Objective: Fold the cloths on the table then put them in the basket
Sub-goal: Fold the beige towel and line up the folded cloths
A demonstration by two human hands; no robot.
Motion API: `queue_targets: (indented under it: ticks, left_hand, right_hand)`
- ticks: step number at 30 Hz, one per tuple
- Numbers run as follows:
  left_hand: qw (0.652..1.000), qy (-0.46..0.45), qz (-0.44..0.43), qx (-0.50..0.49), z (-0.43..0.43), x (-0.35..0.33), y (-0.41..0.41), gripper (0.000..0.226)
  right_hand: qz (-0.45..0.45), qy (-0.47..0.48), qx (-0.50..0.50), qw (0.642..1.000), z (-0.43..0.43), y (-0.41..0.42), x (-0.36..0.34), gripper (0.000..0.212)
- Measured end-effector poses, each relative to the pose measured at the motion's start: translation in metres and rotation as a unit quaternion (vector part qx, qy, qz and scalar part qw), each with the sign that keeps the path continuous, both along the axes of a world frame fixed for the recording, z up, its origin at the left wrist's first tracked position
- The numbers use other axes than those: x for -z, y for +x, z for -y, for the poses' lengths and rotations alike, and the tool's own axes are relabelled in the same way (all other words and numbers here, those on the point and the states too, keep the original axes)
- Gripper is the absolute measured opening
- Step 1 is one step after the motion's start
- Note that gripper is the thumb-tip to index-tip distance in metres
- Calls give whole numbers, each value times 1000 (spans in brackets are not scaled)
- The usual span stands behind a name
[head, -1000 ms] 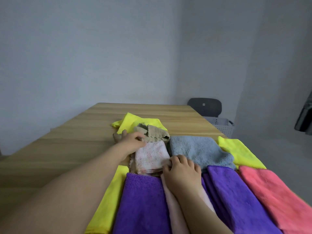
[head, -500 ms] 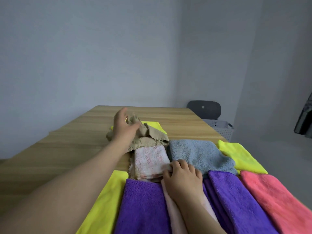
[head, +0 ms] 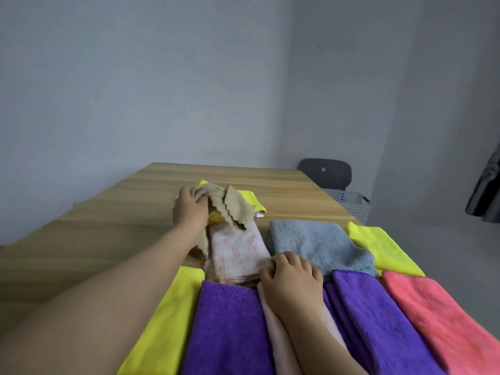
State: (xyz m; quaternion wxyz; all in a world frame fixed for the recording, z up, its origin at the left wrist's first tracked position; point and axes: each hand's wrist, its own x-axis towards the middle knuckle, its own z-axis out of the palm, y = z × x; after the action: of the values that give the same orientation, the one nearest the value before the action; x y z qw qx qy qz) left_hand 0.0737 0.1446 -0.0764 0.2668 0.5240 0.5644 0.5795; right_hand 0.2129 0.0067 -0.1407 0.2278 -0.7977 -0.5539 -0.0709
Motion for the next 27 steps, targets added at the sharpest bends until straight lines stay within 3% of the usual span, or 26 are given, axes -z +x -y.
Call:
queue_targets:
  ticks: [4,6,9,11,16,21,25,27]
  left_hand:
    - [986,50,155,42,28,-49,-24,7]
    - [984,71,158,29,44,-67,-45,9]
    - [988,93,120,-11,75,-82,-91,10]
    - [989,95,116,-11,98,-81,-119,10]
    - [989,75,123,-44,159,-39,-183,6]
    - [987,27,141,-74,205,23,-242,7]
    - [986,-36,161,-13,223,55,-270,8]
    - [975,-67,206,53,228,58,-277,11]
  right_hand:
    - [8,32,-10,999,8,1,-11,30]
    - [26,111,-18,993,16,-6,-22,27]
    - [-17,243,-79,967,35,-45,-45,24]
    - [-55,269,-151,950,49,-81,-58,24]
    - [-239,185,-246,921,98,-166,-51,22]
    - [-325,91,-270,902,132,-230,-21,23]
    - [-359,49,-295,884,131,-263,-8,20]
    - [-400,47,-303,864,122,-281,-5,30]
